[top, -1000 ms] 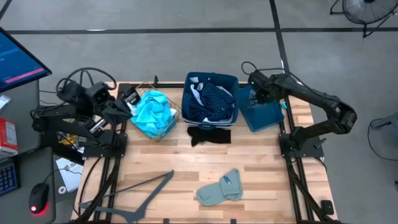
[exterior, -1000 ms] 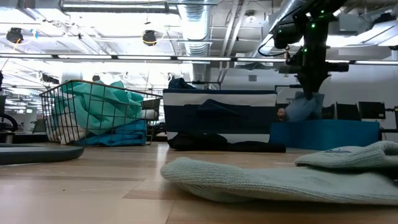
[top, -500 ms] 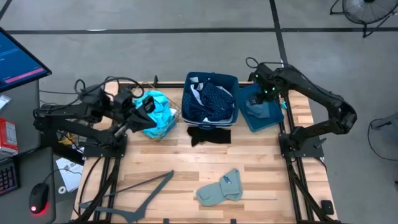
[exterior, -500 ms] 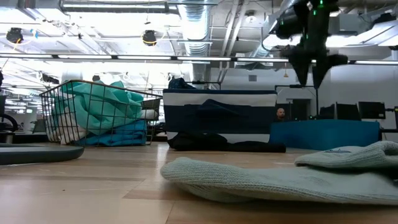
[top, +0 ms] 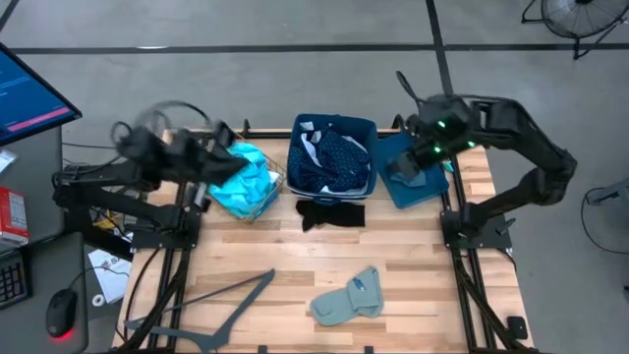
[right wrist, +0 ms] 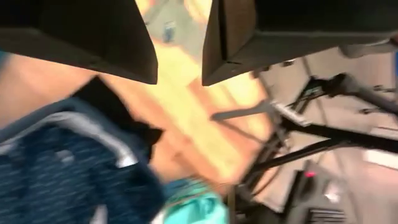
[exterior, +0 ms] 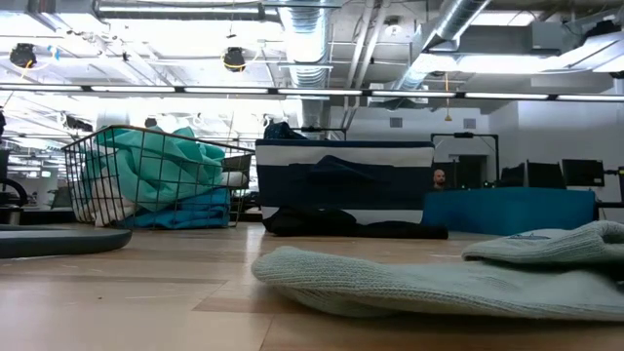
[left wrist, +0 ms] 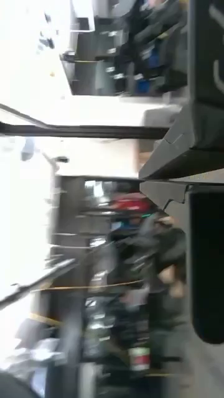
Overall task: Pick & Place Cloths
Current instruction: Put the gray sock into the blue bin
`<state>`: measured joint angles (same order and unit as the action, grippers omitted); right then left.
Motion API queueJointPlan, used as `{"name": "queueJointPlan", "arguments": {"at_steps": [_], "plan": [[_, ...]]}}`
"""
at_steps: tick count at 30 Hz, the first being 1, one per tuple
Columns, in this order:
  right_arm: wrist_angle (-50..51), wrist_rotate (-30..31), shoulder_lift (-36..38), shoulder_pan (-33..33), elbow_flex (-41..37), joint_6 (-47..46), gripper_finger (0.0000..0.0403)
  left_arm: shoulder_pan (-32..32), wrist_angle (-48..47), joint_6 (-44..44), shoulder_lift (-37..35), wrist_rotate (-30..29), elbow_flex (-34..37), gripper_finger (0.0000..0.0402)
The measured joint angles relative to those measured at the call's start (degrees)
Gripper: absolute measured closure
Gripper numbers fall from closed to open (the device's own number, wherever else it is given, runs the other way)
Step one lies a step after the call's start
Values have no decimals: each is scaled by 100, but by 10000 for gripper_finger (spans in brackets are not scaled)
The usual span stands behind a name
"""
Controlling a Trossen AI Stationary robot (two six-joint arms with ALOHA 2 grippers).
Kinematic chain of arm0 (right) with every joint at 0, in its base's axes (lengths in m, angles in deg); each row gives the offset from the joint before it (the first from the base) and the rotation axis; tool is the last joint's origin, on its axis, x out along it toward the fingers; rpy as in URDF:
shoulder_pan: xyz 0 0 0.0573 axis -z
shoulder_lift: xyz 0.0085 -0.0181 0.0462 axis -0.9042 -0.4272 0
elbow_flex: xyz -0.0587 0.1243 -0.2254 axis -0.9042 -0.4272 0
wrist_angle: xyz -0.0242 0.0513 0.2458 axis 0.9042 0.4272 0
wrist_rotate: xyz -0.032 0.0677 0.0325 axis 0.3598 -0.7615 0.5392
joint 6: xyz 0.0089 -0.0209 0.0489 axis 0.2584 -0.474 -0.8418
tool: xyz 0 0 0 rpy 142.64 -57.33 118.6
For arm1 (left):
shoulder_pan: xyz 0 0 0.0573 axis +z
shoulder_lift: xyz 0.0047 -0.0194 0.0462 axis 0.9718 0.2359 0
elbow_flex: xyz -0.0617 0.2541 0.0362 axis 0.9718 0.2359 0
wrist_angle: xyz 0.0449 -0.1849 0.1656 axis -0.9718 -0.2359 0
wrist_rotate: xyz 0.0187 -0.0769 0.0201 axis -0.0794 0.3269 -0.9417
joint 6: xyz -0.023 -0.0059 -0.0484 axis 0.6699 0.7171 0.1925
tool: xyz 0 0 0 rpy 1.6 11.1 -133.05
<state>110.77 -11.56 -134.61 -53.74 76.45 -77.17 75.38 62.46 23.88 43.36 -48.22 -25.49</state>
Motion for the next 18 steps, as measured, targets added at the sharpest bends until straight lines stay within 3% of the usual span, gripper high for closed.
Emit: {"name": "queueJointPlan", "arguments": {"at_steps": [9,18], "plan": [[40,716,-276,-2486,33,-1773,307,-28,-81,-1056,-3,389,-1592,401],[-62,1061,-1646,-4091,23,-2043,307,-23,-186,-1307,511,502,-2264,401]]}}
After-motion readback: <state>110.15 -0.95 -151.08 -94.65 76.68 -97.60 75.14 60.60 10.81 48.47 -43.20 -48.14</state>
